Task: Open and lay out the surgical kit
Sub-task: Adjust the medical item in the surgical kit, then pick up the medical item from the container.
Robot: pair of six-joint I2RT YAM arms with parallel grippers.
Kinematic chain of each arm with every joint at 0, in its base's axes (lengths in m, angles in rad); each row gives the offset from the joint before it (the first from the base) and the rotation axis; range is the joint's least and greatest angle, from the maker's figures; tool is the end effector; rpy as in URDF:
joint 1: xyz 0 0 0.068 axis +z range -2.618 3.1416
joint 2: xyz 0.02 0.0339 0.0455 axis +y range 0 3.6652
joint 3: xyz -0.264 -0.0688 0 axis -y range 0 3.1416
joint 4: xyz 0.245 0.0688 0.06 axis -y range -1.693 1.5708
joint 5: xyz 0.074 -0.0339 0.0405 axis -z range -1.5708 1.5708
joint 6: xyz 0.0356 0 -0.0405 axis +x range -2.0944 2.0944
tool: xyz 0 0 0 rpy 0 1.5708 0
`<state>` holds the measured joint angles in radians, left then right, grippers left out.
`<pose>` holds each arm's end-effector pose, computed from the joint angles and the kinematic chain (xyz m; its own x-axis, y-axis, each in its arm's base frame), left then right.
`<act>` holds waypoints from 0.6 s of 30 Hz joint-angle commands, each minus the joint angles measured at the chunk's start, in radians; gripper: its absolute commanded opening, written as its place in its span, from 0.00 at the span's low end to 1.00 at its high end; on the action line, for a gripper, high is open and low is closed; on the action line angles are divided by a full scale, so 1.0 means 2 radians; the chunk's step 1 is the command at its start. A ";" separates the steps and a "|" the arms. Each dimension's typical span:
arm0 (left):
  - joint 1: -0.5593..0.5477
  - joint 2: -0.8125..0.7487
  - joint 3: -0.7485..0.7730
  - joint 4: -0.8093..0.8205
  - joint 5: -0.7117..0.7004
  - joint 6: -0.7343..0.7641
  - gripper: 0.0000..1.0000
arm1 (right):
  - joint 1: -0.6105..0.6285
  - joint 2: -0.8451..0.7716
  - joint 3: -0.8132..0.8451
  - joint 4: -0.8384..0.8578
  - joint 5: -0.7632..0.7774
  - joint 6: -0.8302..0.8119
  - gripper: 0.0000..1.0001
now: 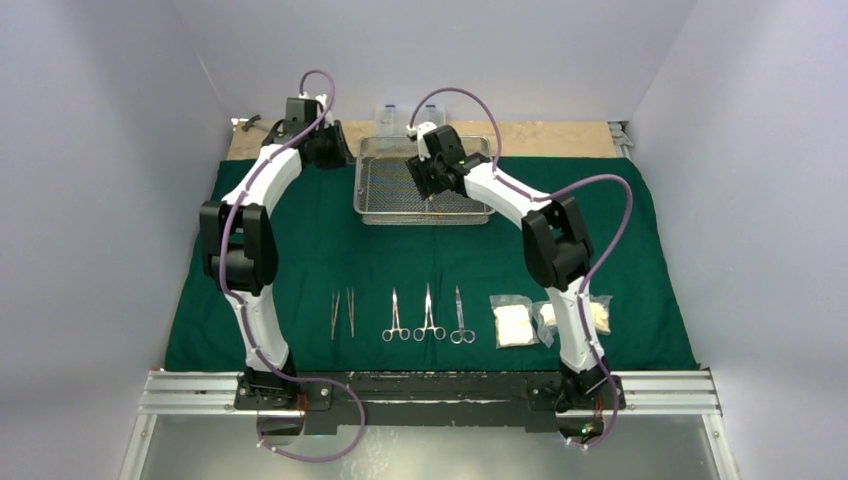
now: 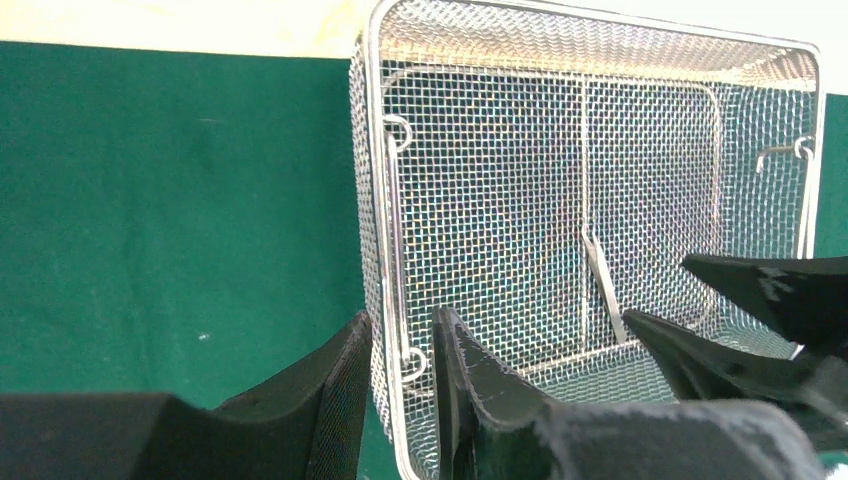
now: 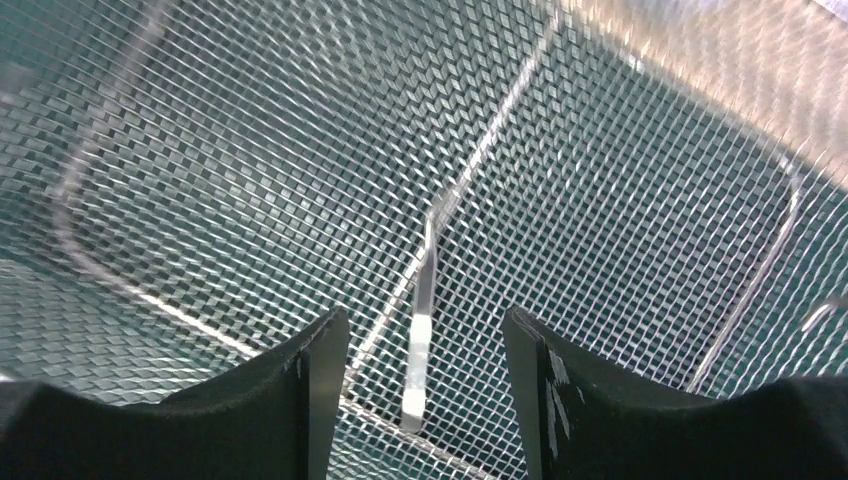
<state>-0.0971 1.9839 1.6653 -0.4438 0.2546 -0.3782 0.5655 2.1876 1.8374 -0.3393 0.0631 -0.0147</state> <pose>0.4529 -0.0531 0.2606 -0.7404 -0.2869 -0.6078 0.0018 0.9035 -0.4287 0.4301 0.2703 0.2315 -0.5298 -0.3536 -0.7709 -0.5015 0.8636 -0.0515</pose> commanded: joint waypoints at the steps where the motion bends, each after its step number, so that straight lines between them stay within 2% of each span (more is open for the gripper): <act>1: 0.006 -0.020 0.023 -0.007 -0.034 0.006 0.28 | 0.000 0.012 0.021 -0.046 0.047 0.018 0.60; 5: 0.006 -0.026 0.036 -0.016 -0.054 0.006 0.28 | 0.007 0.030 0.024 -0.051 0.053 -0.007 0.55; 13: 0.006 -0.030 0.043 -0.017 -0.062 0.003 0.28 | 0.008 0.058 0.043 -0.047 0.069 0.000 0.44; 18: 0.006 -0.033 0.043 -0.021 -0.066 -0.001 0.28 | 0.008 0.068 0.048 -0.044 0.069 0.000 0.40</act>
<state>-0.0963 1.9827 1.7092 -0.4873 0.1406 -0.3756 0.5777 2.3173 1.8904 -0.4469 0.1745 -0.0174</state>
